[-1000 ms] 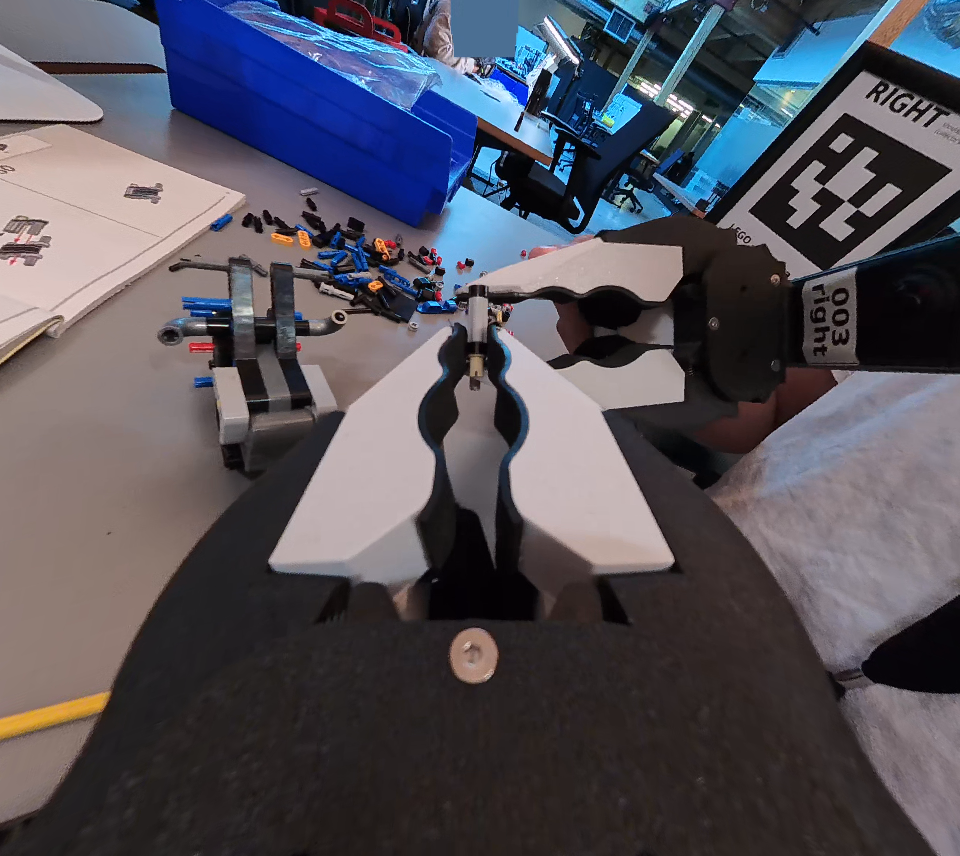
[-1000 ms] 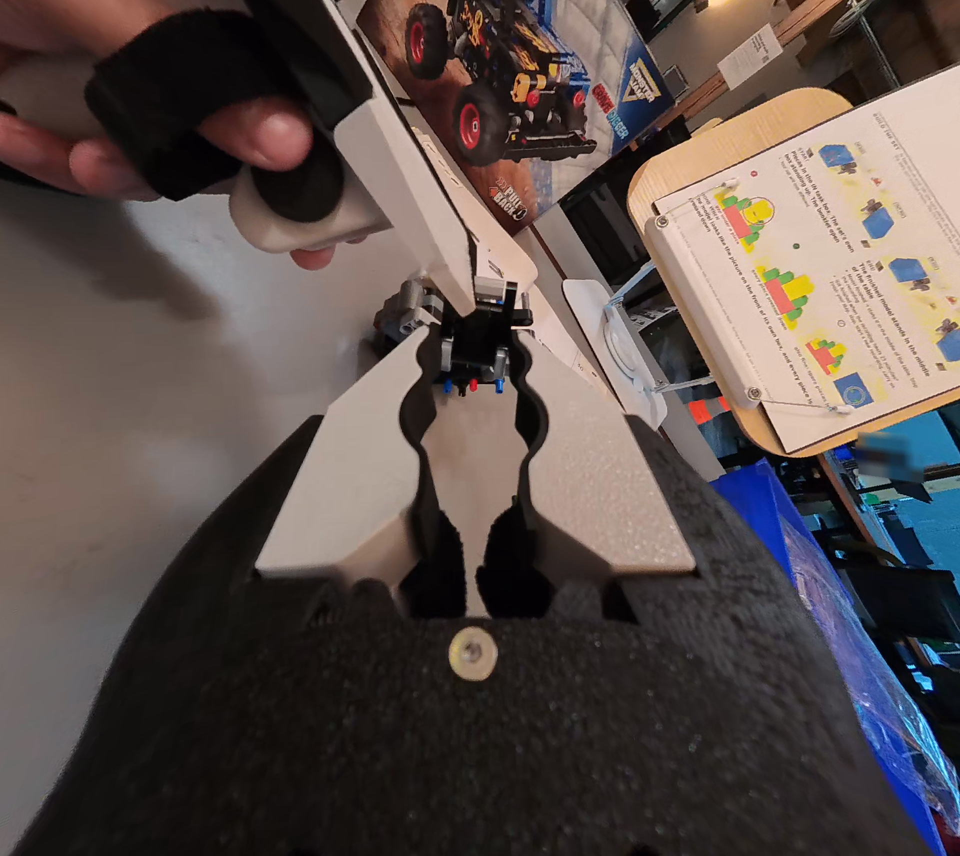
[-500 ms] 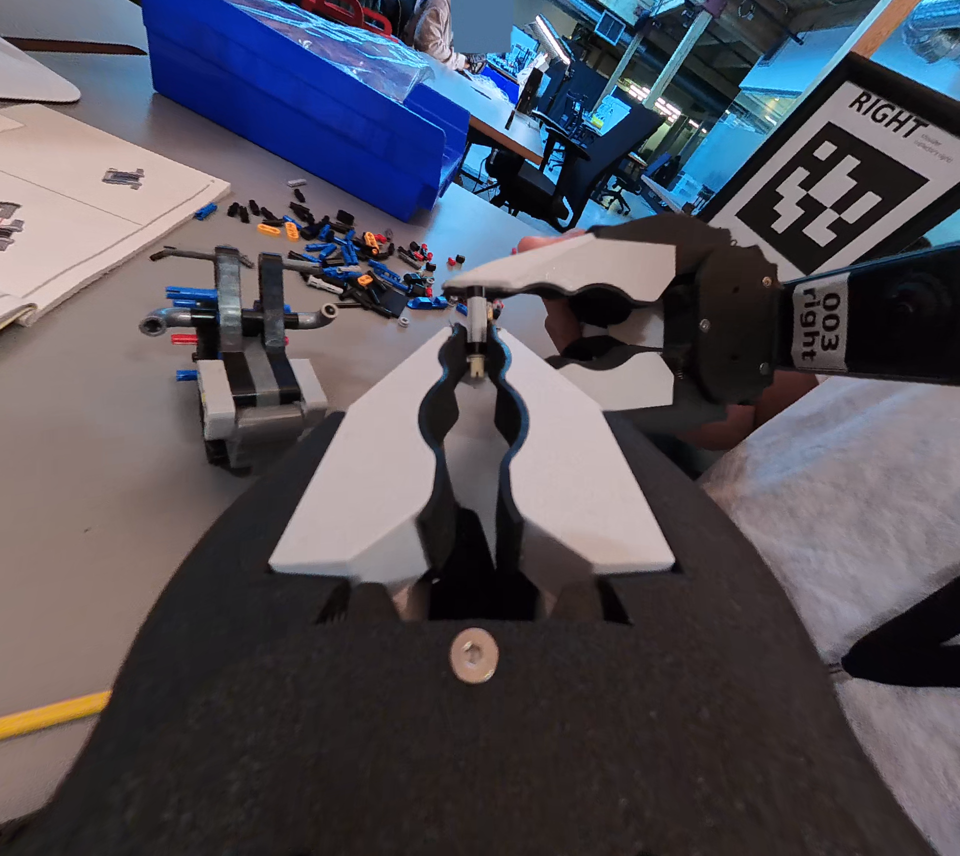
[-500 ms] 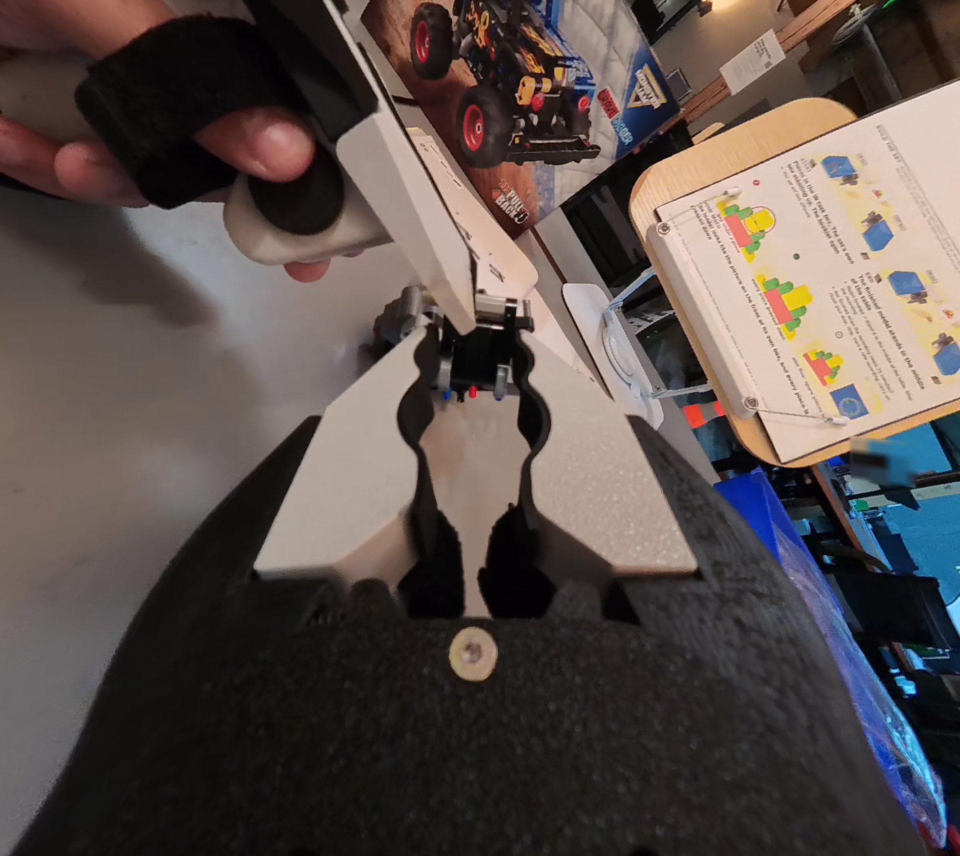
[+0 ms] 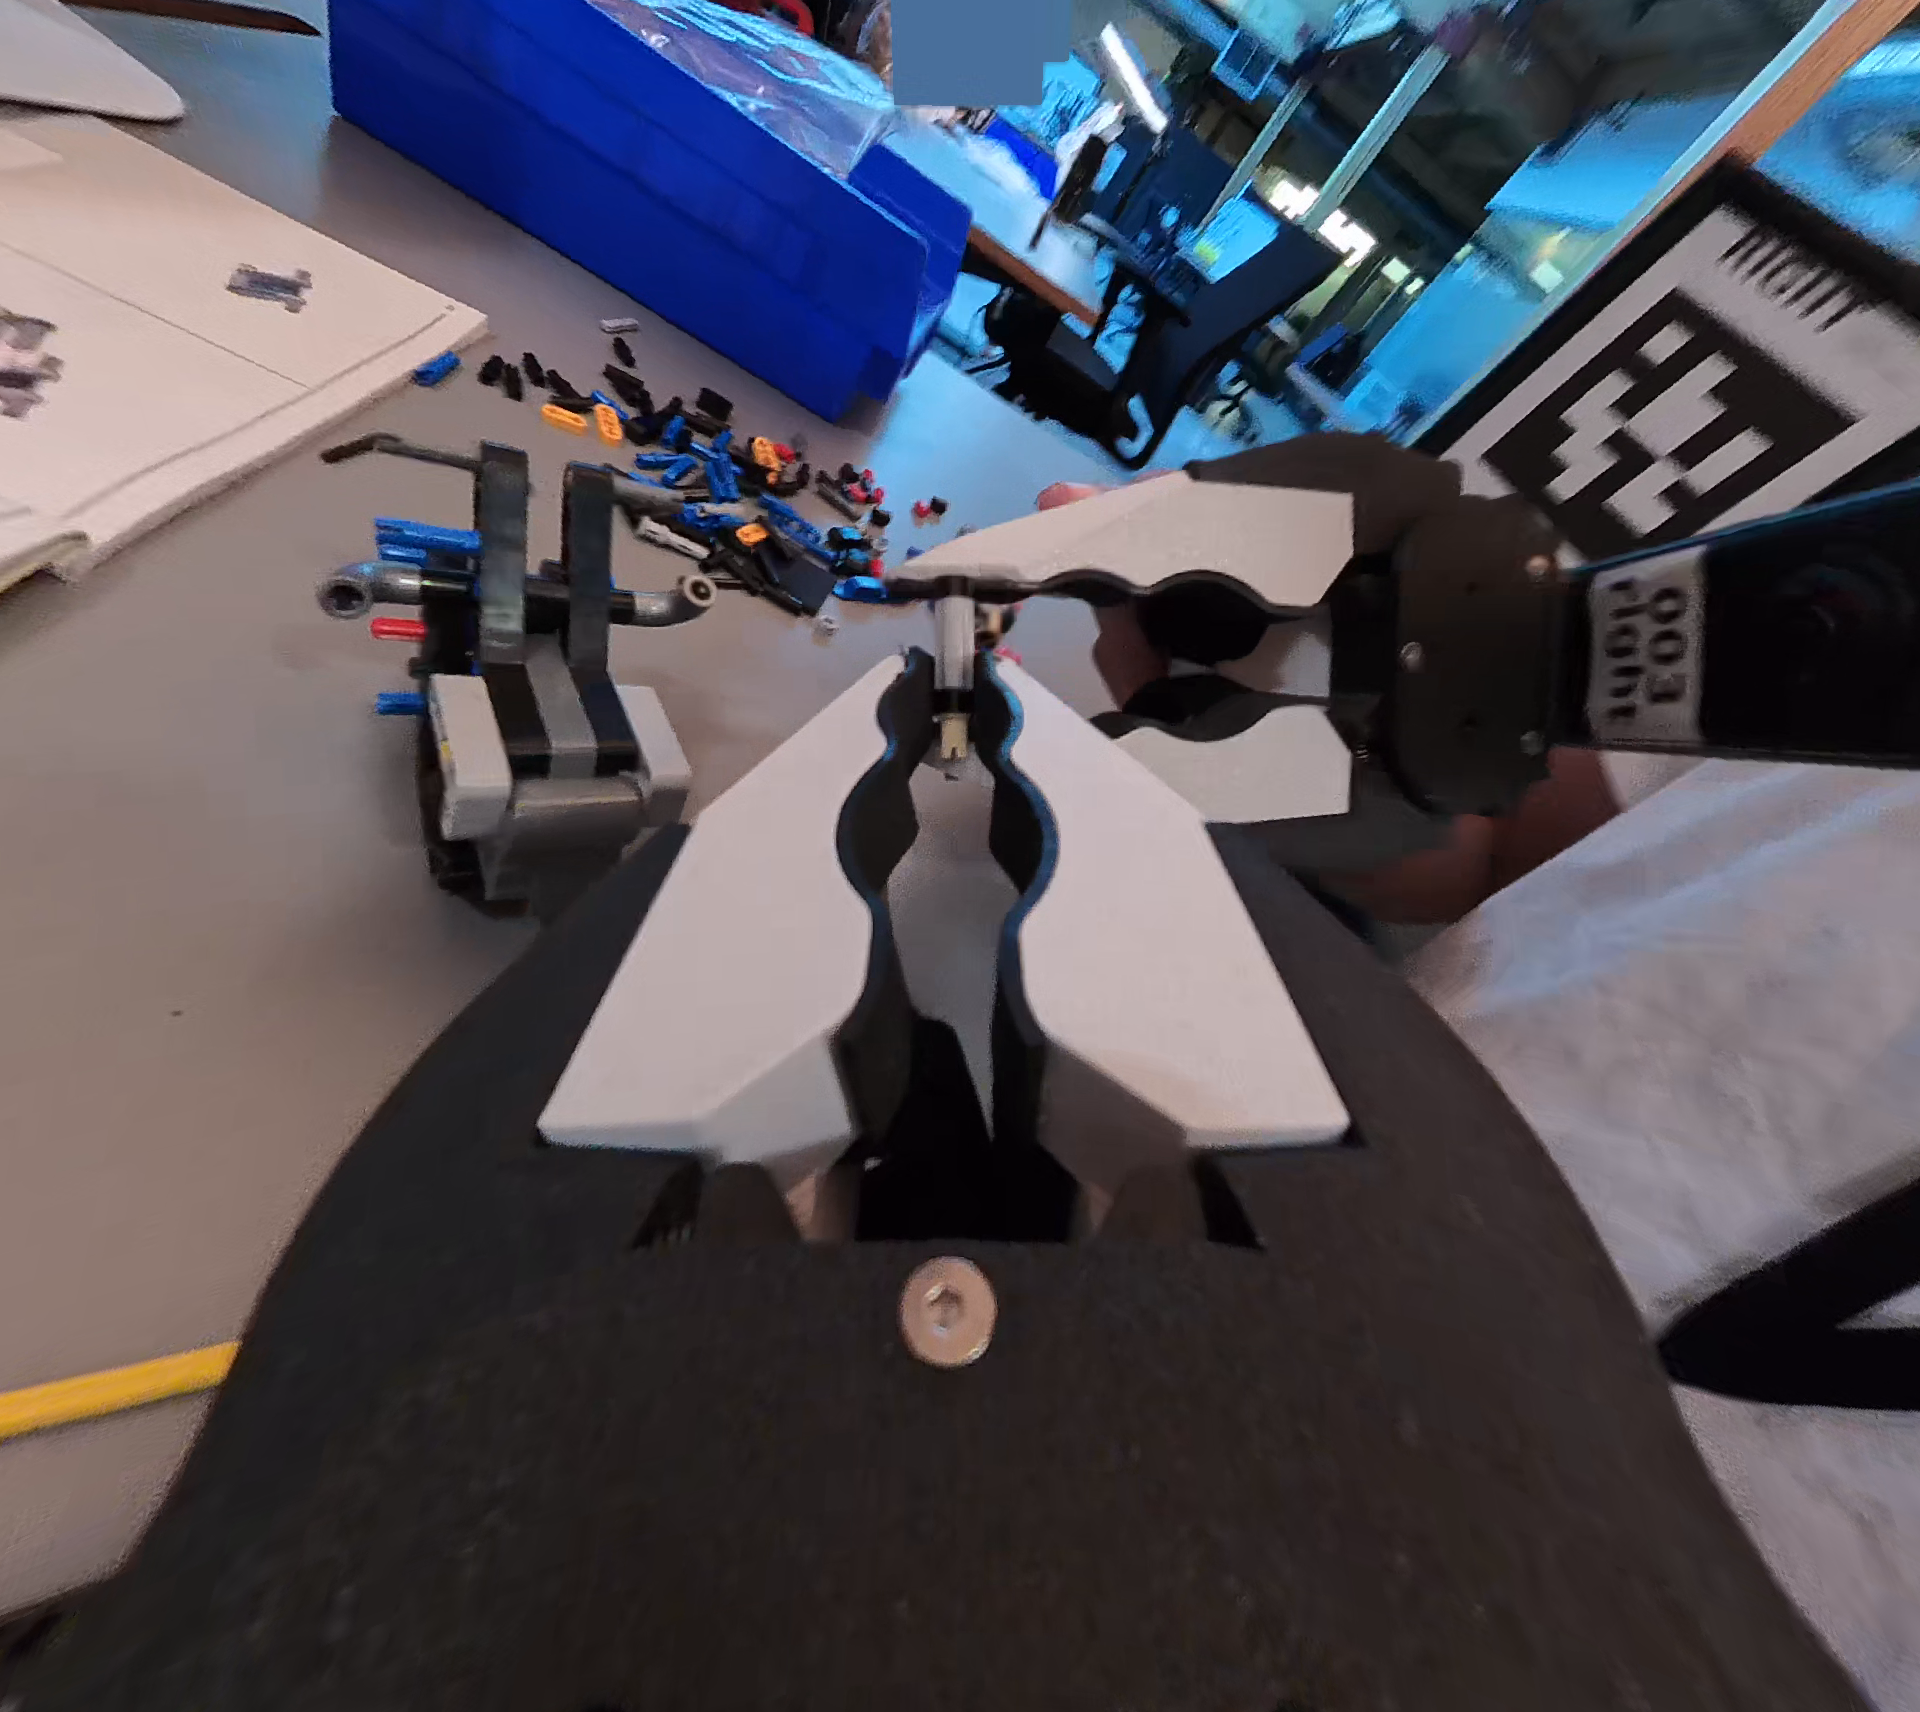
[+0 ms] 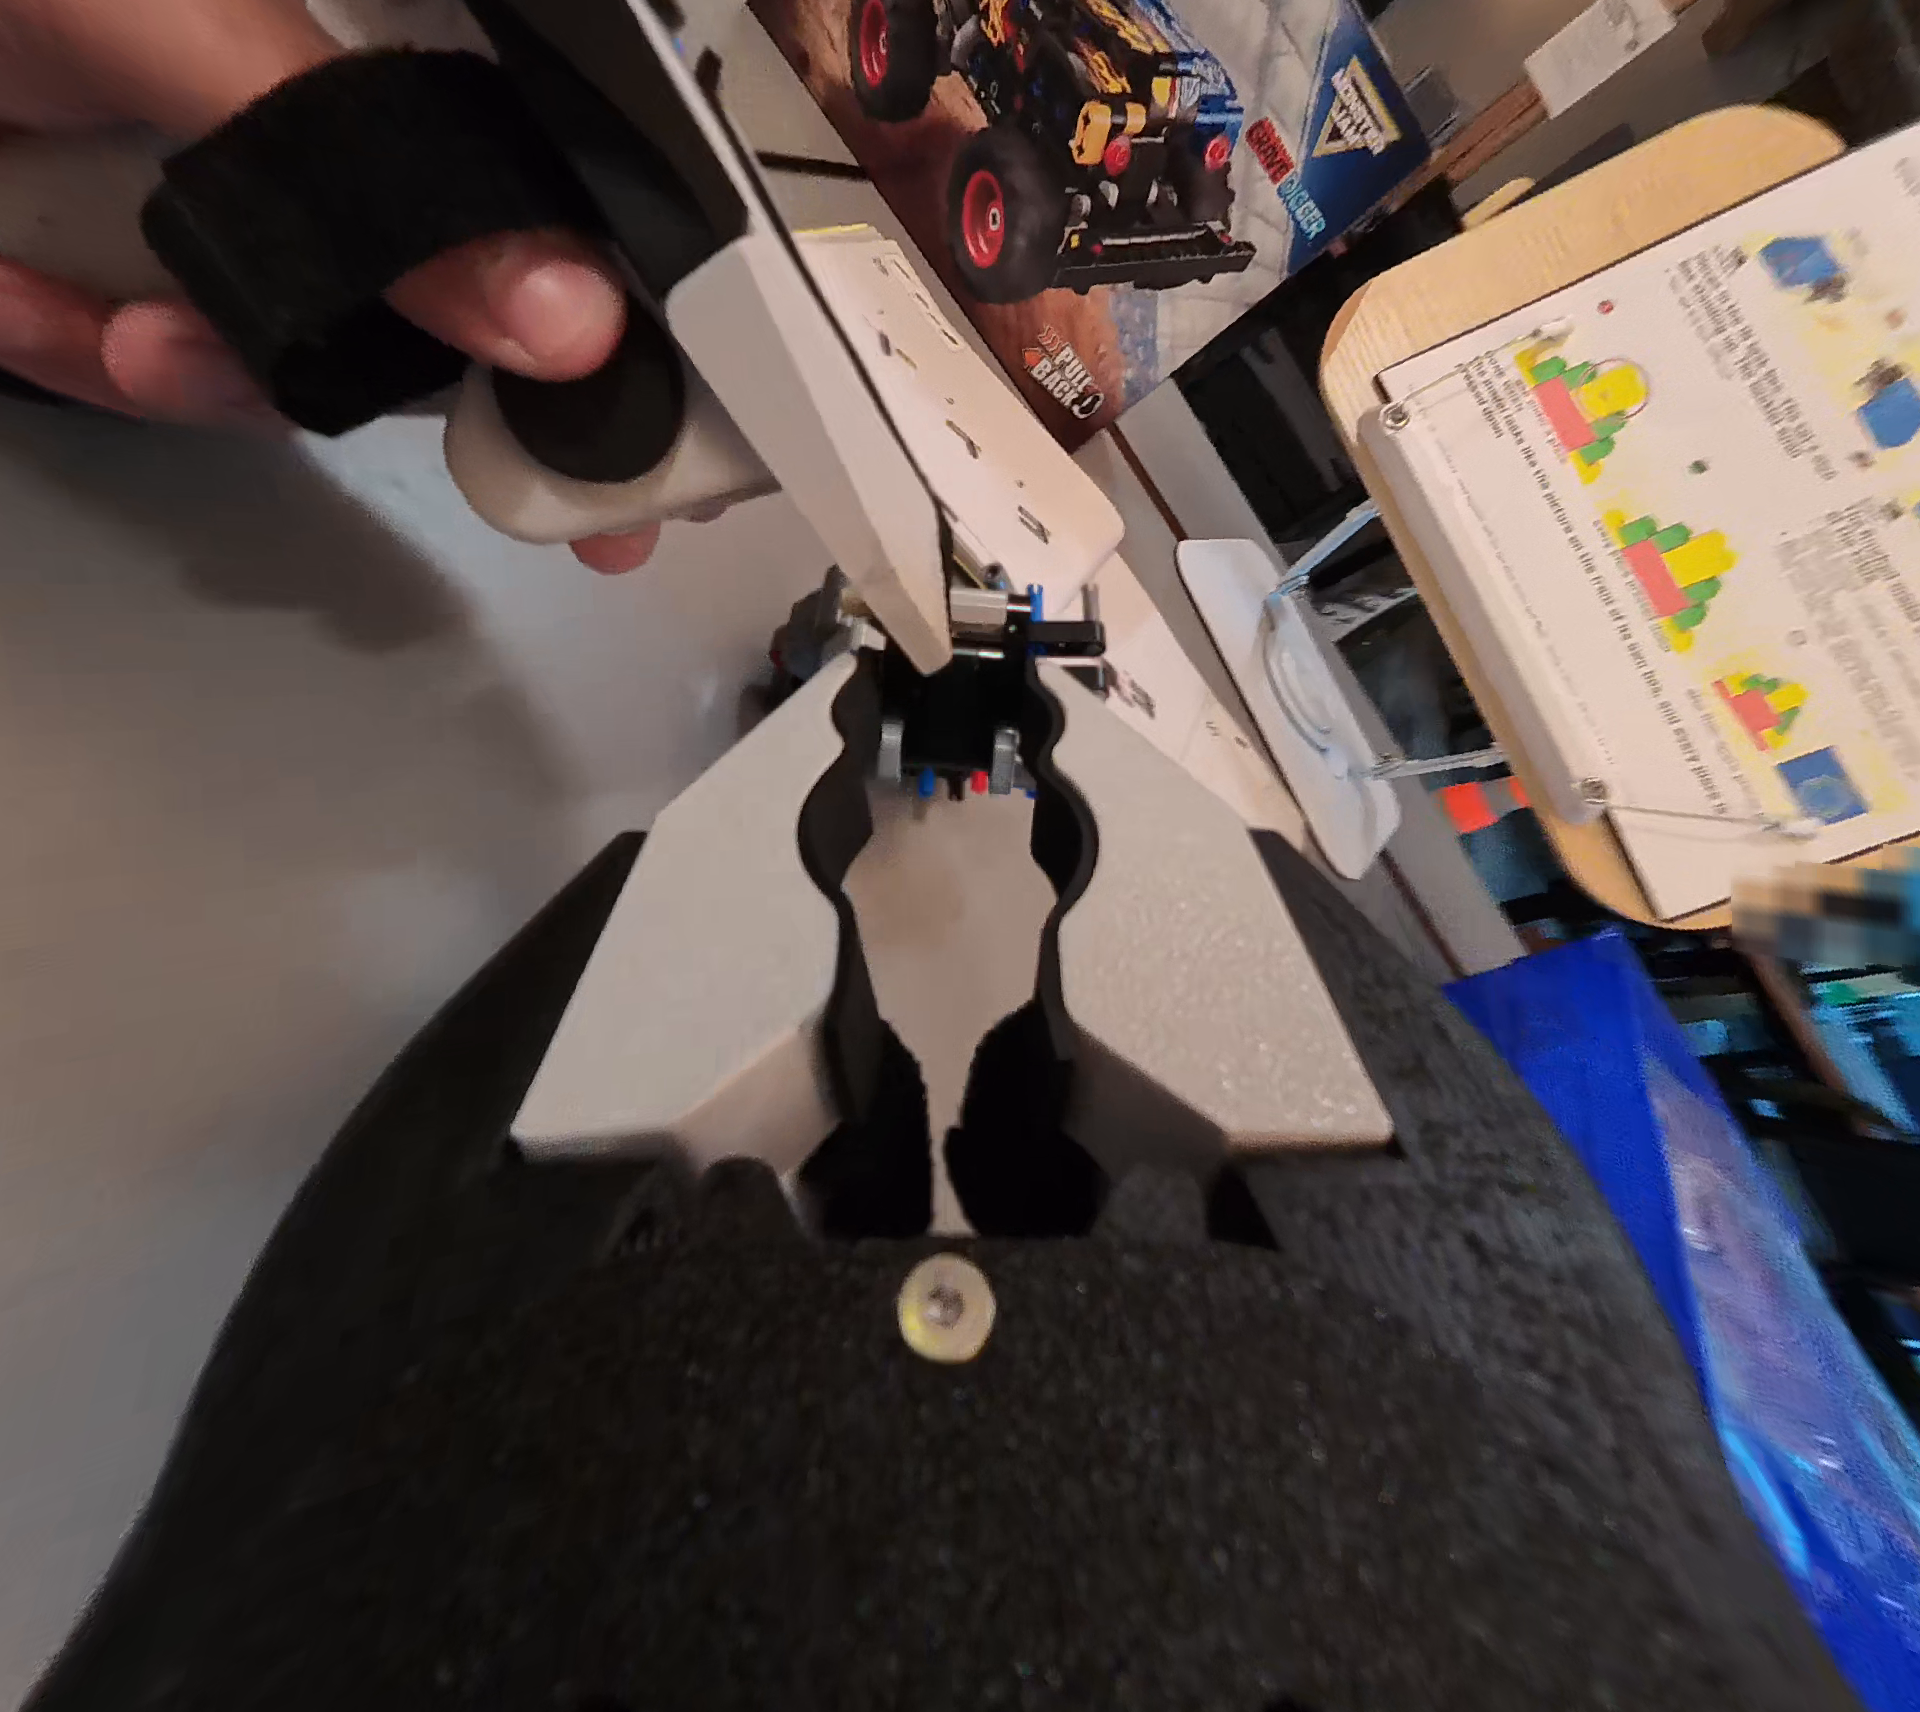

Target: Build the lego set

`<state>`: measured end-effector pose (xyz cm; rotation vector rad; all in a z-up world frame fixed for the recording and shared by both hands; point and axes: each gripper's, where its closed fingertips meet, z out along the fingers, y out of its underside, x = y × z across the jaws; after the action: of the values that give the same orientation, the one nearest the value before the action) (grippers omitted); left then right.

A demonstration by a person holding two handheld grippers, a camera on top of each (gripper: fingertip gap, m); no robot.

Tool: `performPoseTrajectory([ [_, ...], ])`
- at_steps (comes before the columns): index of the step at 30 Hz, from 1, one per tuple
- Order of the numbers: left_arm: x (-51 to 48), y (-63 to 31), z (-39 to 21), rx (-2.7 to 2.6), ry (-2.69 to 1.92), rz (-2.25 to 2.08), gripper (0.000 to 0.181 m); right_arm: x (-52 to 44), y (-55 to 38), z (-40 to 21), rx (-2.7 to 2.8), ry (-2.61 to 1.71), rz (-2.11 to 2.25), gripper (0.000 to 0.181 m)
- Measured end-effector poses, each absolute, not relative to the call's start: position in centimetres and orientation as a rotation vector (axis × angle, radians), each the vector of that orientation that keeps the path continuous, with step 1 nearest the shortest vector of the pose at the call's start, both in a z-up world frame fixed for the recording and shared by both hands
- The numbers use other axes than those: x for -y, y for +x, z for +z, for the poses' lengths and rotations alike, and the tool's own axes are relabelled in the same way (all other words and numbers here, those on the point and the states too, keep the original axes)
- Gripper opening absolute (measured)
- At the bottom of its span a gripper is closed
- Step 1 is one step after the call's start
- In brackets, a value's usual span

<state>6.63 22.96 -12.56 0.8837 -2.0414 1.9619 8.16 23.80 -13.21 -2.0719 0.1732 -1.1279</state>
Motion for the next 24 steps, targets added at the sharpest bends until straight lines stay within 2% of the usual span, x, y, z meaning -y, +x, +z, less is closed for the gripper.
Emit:
performPoseTrajectory([
  [3,-23.9,7.4,-11.4,1.765,0.952,1.985,0.006,-23.9,7.6,-11.0,-0.233,-1.97,-0.983,0.042],
  [8,-25.2,7.8,-9.3,1.391,0.952,1.994,0.005,-23.5,7.1,-8.8,-0.371,-1.812,-0.594,0.042],
  [16,-24.4,6.5,-8.8,1.403,0.855,1.963,0.005,-24.4,6.1,-9.1,-0.579,-1.534,0.162,0.019],
  [24,-23.6,5.9,-9.5,1.438,0.834,1.903,0.005,-23.5,6.4,-9.2,-0.62,-1.429,0.388,0.008],
])
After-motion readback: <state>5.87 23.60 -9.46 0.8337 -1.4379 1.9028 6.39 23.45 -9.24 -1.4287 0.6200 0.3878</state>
